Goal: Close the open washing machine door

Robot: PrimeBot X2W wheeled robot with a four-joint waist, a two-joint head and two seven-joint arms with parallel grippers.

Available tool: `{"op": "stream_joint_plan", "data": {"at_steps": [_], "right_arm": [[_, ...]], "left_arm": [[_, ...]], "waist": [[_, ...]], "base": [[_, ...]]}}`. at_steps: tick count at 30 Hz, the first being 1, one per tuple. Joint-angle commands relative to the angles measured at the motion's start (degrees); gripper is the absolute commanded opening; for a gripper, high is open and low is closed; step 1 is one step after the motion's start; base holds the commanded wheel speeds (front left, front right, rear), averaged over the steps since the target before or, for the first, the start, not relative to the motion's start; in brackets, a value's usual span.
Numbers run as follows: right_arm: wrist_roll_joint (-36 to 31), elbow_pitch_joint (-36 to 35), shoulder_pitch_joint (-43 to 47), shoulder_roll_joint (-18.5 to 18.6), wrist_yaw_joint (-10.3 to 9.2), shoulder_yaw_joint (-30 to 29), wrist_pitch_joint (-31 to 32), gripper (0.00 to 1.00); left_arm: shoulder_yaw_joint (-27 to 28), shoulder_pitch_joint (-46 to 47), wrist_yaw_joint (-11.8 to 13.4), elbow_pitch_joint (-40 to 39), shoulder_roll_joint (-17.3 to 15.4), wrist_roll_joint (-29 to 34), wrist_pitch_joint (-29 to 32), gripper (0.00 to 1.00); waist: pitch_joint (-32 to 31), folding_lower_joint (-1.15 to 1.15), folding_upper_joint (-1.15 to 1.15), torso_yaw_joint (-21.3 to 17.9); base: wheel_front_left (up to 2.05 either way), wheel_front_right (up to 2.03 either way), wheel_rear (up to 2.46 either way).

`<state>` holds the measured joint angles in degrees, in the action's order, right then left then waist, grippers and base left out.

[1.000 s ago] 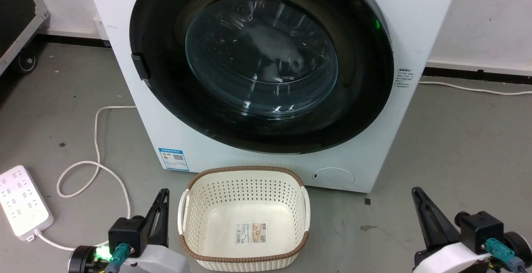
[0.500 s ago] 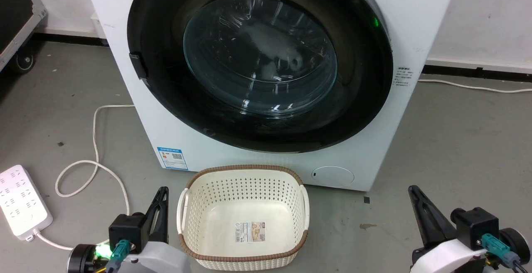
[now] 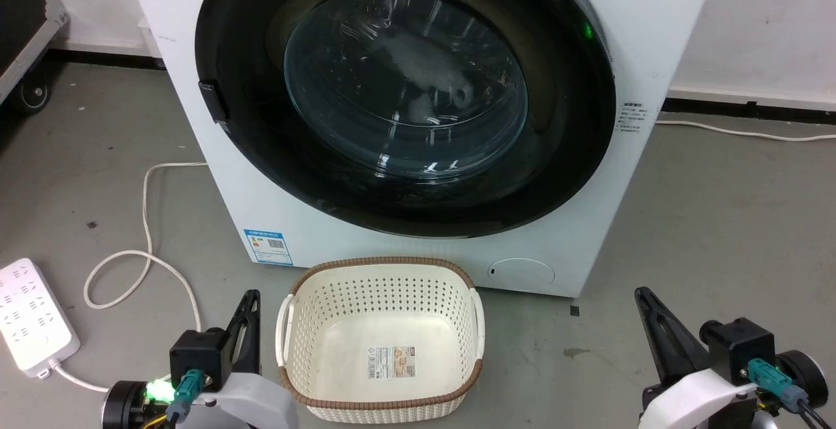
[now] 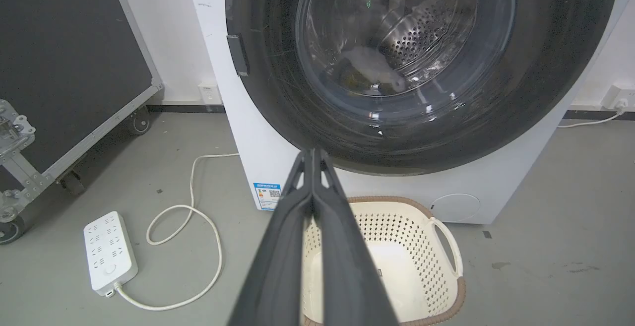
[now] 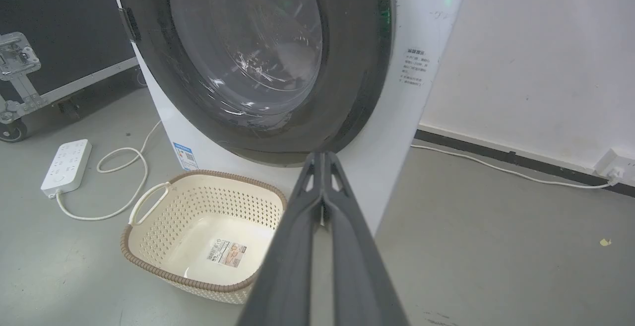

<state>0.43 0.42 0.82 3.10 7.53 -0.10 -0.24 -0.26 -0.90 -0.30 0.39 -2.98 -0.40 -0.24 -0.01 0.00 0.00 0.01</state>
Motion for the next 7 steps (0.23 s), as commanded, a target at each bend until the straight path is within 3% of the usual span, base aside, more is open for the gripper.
{"op": "stream_joint_plan", "data": {"at_steps": [1,7], "right_arm": [[-0.43,-0.42,-0.82,-0.23,-0.04,0.1,0.24,0.0],[-0.43,-0.42,-0.82,-0.23,-0.04,0.1,0.24,0.0]], "left_arm": [[0.26,0.9,0.3,-0.39,0.11,0.4,0.24,0.0],[0.26,0.9,0.3,-0.39,0.11,0.4,0.24,0.0]], "waist": [[0.01,0.0,0.0,-0.01],[0.01,0.0,0.0,-0.01]], "base": [[0.0,0.0,0.0],[0.0,0.0,0.0]]}}
